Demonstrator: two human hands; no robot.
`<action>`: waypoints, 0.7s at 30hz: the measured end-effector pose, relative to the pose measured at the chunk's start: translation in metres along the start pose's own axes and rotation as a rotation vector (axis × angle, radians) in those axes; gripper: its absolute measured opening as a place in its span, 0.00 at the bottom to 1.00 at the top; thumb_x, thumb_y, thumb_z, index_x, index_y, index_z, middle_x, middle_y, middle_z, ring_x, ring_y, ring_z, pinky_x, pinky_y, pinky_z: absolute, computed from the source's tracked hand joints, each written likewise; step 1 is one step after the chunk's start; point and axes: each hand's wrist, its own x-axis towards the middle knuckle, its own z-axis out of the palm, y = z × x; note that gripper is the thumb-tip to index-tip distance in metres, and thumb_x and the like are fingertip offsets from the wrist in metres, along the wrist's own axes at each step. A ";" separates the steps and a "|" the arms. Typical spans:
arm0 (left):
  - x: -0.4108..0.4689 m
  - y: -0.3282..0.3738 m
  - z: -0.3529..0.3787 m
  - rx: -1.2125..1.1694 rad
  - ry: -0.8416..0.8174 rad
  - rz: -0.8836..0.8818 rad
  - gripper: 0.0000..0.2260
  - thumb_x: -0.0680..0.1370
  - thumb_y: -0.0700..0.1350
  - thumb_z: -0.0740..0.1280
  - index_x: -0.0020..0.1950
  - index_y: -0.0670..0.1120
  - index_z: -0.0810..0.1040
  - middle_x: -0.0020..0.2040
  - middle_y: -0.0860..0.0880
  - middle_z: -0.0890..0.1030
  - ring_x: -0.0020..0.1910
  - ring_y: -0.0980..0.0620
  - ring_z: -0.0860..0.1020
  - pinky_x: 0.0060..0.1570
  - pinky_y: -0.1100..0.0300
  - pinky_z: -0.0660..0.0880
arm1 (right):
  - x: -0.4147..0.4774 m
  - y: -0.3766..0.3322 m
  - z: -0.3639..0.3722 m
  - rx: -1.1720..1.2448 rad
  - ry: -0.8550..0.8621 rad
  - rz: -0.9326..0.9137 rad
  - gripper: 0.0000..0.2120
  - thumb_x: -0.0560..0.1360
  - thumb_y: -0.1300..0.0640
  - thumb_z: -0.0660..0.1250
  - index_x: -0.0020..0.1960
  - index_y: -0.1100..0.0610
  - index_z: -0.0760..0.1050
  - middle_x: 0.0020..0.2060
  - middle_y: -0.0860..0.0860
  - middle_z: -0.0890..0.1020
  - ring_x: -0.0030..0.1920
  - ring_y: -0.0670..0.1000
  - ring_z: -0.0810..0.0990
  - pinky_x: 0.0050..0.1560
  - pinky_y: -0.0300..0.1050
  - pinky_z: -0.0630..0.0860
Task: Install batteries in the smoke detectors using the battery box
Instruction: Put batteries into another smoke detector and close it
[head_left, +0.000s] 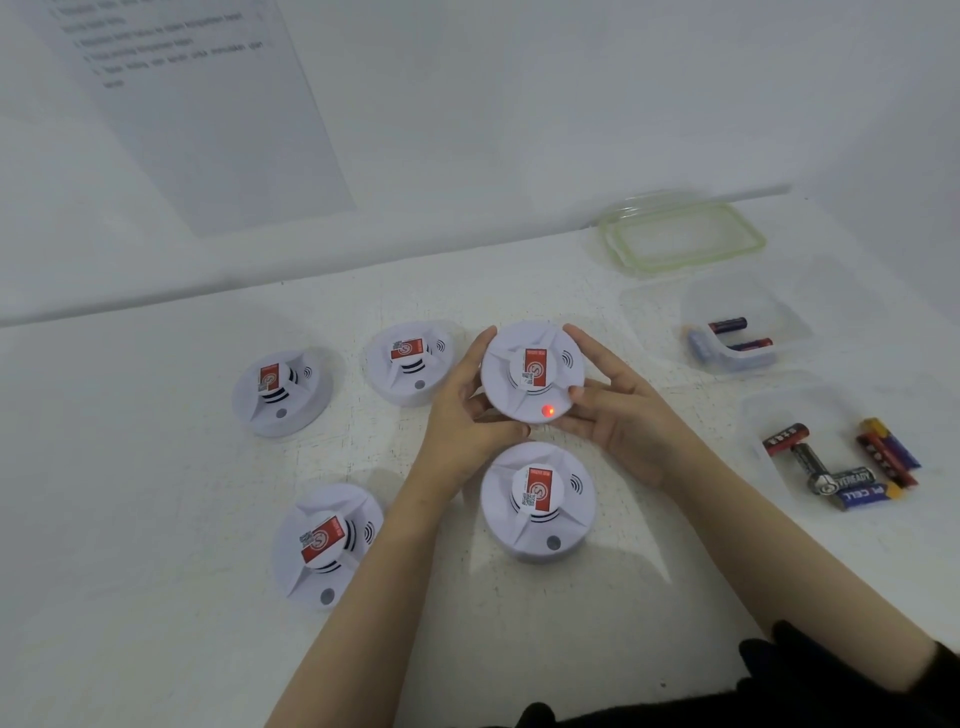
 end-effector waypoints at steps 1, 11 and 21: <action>0.000 0.000 0.000 -0.002 0.000 -0.002 0.42 0.63 0.35 0.74 0.75 0.51 0.64 0.64 0.52 0.78 0.58 0.59 0.80 0.51 0.59 0.79 | 0.000 0.000 0.000 -0.002 0.002 -0.001 0.30 0.71 0.67 0.62 0.70 0.49 0.66 0.56 0.55 0.82 0.56 0.56 0.81 0.56 0.51 0.78; -0.001 0.002 0.004 -0.025 -0.011 0.016 0.45 0.58 0.46 0.76 0.74 0.52 0.64 0.65 0.52 0.78 0.59 0.55 0.79 0.52 0.56 0.80 | -0.001 0.001 -0.002 0.030 0.001 -0.001 0.30 0.72 0.69 0.61 0.71 0.49 0.66 0.59 0.57 0.80 0.58 0.56 0.80 0.57 0.52 0.78; 0.000 -0.001 0.003 -0.072 -0.013 0.010 0.41 0.59 0.37 0.76 0.69 0.58 0.67 0.61 0.57 0.80 0.58 0.56 0.80 0.47 0.59 0.80 | -0.001 0.002 -0.003 0.070 -0.003 0.000 0.30 0.71 0.68 0.61 0.71 0.49 0.66 0.59 0.57 0.80 0.59 0.56 0.79 0.58 0.53 0.77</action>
